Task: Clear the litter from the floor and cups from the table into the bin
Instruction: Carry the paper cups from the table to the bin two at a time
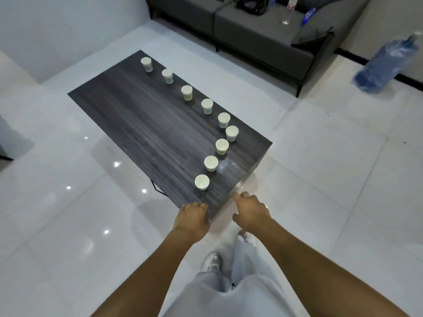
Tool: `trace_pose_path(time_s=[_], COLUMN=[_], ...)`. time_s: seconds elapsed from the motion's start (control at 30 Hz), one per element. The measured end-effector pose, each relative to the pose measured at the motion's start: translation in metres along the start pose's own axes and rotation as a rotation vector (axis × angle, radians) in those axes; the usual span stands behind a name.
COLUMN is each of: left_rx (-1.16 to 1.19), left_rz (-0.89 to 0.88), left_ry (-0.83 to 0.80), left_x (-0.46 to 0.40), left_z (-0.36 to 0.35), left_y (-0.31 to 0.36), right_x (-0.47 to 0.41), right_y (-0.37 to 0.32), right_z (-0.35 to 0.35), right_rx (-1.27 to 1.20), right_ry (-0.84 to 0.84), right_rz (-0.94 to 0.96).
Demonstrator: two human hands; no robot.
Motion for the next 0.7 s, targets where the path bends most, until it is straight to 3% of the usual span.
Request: trace_pose_path(time_s=[0.43, 0.7], left_rx=[0.269, 0.361], left_rz=[0.403, 0.535], left_ry=[0.04, 0.073], left_x=[-0.123, -0.161], left_z=[0.037, 0.016], left_y=[-0.046, -0.078], right_x=[-0.18, -0.256], right_y=[-0.052, -0.084], right_z=[0.084, 0.069], right_rx=[0.259, 0.347], right_ry=[-0.117, -0.169], right_rz=[0.298, 0.388])
Point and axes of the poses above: each hand's wrist, its own x-axis away from the middle knuckle, its own z-axis out of the back of the hand, y = z × x, the point moved 6 cm from there along -x, towards the middle knuckle, and after that the axes turned 15 degrees about -z, right-handed, at the moved point
